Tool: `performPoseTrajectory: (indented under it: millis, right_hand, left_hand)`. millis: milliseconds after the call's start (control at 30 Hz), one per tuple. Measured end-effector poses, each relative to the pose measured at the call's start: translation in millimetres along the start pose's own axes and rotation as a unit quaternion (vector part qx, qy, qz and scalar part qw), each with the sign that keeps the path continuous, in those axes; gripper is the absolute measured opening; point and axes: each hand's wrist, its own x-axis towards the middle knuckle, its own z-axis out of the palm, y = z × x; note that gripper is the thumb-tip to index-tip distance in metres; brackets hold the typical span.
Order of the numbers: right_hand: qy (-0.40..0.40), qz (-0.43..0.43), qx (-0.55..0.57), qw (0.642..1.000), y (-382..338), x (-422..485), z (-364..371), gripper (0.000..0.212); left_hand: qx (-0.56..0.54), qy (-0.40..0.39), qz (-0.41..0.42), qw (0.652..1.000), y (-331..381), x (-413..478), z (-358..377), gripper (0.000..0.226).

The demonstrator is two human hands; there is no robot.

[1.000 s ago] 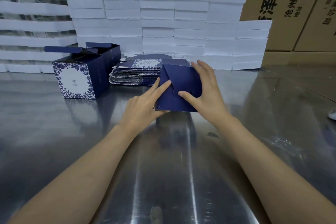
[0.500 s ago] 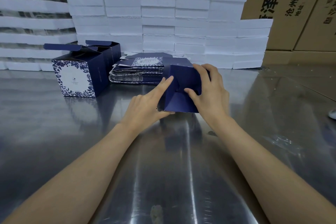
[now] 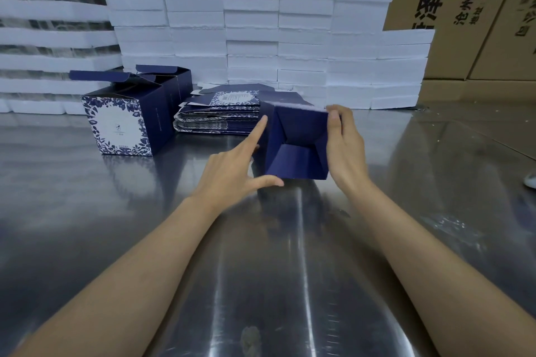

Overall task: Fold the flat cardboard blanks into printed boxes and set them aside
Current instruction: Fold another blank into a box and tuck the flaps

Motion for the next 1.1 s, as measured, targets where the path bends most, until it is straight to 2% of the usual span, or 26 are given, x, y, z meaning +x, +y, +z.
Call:
performPoseTrajectory:
  millis: [67, 200, 267, 333, 433, 500, 600, 700, 733, 800, 900, 967, 1100]
  right_hand:
    - [0.014, 0.012, 0.037, 0.999, -2, 1, 0, 0.03]
    - [0.023, -0.003, 0.079, 0.997, -8, -4, 4, 0.002]
    - [0.012, -0.029, 0.114, 0.993, -13, -6, 5, 0.015]
    - [-0.005, -0.078, 0.157, 0.985, -16, -10, 5, 0.037]
    - [-0.049, -0.114, 0.175, 0.977, -11, -11, 9, 0.068]
    - [-0.07, -0.106, 0.12, 0.985, 0, -10, 14, 0.076]
    - [-0.103, -0.054, -0.011, 0.993, 22, -10, 21, 0.064]
    - [-0.03, 0.034, -0.028, 0.999, 39, -5, 20, 0.042]
    - [-0.001, 0.067, -0.023, 0.997, 43, 0, 19, 0.035]
    - [0.009, 0.102, -0.022, 0.995, 49, 6, 17, 0.033]
    - [-0.065, 0.113, 0.012, 0.991, 47, 3, 18, 0.038]
    - [-0.099, 0.097, 0.015, 0.99, 43, 0, 21, 0.036]
    - [-0.038, 0.136, 0.103, 0.985, 40, 2, 16, 0.055]
  left_hand:
    - [-0.017, 0.007, -0.006, 1.0, 0, -1, 2, 0.101]
    - [-0.04, 0.076, 0.013, 0.996, -7, -1, 1, 0.077]
    - [-0.057, 0.133, 0.031, 0.989, -6, -3, -1, 0.074]
    - [-0.074, 0.196, 0.044, 0.977, -3, -5, -3, 0.07]
    - [-0.126, 0.232, 0.026, 0.964, -1, -3, -3, 0.063]
    - [-0.144, 0.229, -0.026, 0.962, -4, -1, -1, 0.054]
    - [-0.096, 0.216, -0.189, 0.953, -20, 0, 5, 0.033]
    - [-0.179, 0.234, -0.289, 0.911, -37, 2, 7, 0.026]
    - [-0.2, 0.237, -0.293, 0.904, -40, 5, 7, 0.027]
    - [-0.207, 0.2, -0.285, 0.914, -42, 7, 8, 0.037]
    - [-0.203, 0.093, -0.261, 0.939, -42, 8, 16, 0.078]
    - [-0.224, 0.053, -0.228, 0.946, -39, 8, 19, 0.104]
    - [-0.284, 0.051, -0.235, 0.928, -38, 9, 20, 0.13]
